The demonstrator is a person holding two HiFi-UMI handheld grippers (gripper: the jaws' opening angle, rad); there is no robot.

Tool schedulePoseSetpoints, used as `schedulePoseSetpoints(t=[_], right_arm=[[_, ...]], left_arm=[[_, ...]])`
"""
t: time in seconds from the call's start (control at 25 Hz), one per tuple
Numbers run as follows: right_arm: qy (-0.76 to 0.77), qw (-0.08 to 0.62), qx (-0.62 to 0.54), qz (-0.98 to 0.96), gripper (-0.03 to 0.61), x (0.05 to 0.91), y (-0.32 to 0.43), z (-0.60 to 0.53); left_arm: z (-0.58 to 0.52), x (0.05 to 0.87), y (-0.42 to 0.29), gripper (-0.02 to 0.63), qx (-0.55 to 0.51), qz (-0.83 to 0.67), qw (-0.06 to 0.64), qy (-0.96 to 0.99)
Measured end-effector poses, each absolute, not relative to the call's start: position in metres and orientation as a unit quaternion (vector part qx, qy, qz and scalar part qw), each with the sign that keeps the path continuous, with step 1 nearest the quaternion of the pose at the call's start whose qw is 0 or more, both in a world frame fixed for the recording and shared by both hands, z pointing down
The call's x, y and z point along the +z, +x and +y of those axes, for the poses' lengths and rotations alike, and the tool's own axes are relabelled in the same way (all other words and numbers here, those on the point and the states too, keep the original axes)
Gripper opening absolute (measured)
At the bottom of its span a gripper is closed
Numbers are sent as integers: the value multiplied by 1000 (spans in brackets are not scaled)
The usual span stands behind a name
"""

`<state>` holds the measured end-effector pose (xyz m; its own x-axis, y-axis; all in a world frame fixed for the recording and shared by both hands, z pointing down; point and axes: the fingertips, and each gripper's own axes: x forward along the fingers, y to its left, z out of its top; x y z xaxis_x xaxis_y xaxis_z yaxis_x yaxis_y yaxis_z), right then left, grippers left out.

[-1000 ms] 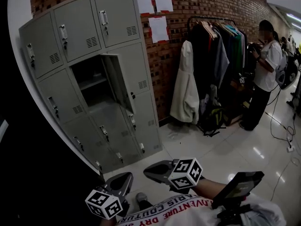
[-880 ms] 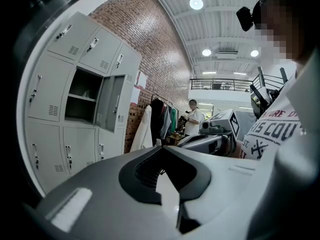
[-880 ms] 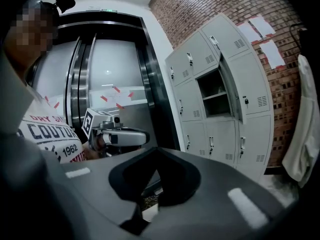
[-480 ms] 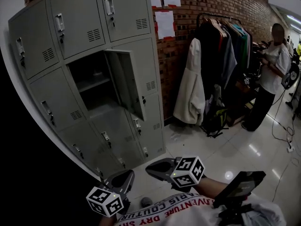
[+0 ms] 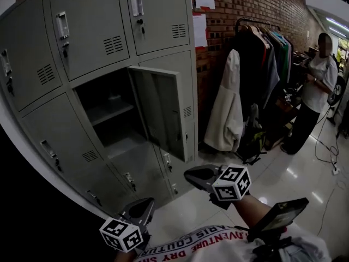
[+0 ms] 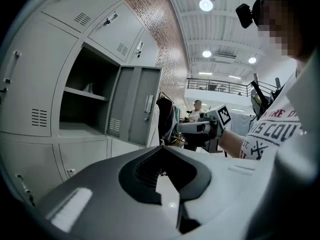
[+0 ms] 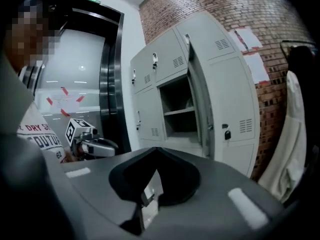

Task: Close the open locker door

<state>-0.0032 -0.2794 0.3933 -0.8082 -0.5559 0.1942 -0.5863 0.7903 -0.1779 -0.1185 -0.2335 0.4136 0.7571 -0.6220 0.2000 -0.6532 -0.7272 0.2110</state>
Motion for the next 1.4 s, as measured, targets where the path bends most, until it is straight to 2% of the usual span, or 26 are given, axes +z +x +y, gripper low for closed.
schedulePoseSetpoints(t=[0.48, 0.72, 1.12, 1.4], right_arm=[[445, -5, 65, -893, -5, 321, 64, -412], [478, -1, 57, -877, -5, 313, 74, -454], [468, 17, 47, -882, -8, 316, 49, -457], [423, 23, 36, -905, -8, 317, 5, -432]], left_arm=[[-312, 422, -154, 5, 67, -325, 143, 932], [-331, 432, -168, 5, 66, -322, 152, 932], [-344, 437, -178, 5, 70, -312, 159, 934], [-350, 435, -186, 5, 78, -315, 148, 934]])
